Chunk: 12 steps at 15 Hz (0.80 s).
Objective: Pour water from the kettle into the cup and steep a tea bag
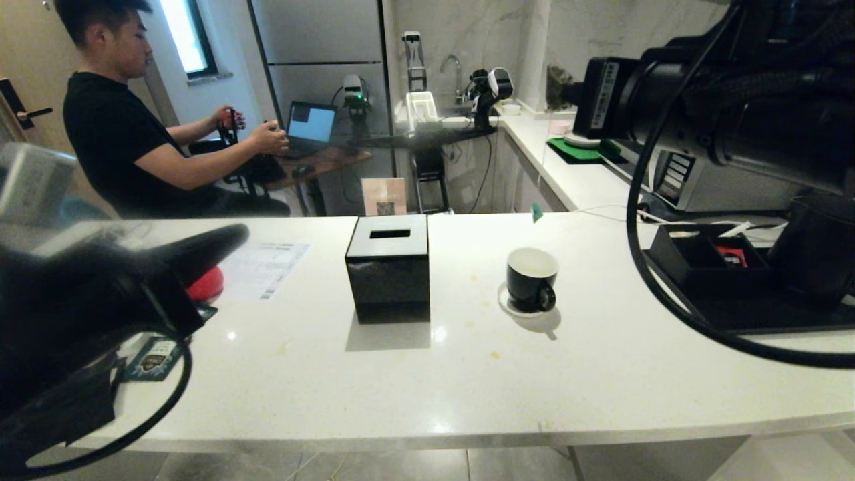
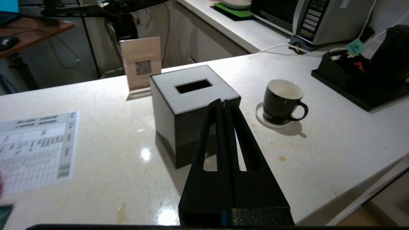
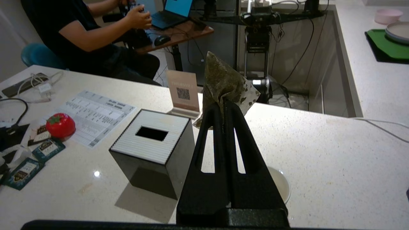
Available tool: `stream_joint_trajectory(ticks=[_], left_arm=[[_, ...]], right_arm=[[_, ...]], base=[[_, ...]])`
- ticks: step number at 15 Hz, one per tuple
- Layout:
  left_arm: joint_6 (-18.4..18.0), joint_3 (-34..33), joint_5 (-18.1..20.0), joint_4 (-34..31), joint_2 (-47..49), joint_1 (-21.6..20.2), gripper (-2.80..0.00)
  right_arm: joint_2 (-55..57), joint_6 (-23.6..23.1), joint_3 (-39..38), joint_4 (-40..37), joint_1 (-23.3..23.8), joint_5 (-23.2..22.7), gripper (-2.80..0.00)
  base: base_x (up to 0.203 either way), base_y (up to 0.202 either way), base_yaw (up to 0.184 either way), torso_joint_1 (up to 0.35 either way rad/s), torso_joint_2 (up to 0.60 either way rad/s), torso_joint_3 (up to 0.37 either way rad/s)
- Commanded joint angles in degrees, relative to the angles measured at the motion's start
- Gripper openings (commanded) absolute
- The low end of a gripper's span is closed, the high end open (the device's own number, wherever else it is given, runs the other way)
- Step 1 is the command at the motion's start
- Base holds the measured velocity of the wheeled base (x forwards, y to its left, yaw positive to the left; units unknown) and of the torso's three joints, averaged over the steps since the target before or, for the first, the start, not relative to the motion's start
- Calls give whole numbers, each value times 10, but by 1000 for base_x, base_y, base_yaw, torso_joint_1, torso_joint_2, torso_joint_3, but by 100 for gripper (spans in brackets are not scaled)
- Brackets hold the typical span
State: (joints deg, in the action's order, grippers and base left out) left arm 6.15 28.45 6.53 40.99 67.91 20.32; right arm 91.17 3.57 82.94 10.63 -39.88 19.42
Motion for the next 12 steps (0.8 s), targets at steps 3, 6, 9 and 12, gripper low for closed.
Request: stream_joint_trajectory(ticks=[3, 6, 9, 12], left_arm=[[7, 37, -2, 86, 139, 24, -280], [10, 67, -1, 131, 199, 46, -280], [57, 96, 2, 170, 243, 73, -280], [63, 129, 3, 192, 288, 83, -280]], right_arm=[[9, 2, 13, 3, 0, -4, -280], [11, 2, 14, 3, 0, -22, -280], [12, 3, 13, 4, 0, -26, -280], [11, 4, 13, 4, 0, -45, -280]], base=[[0, 0, 0, 0, 0, 0], [0, 0, 0, 0, 0, 0], [0, 0, 0, 0, 0, 0], [0, 0, 0, 0, 0, 0]])
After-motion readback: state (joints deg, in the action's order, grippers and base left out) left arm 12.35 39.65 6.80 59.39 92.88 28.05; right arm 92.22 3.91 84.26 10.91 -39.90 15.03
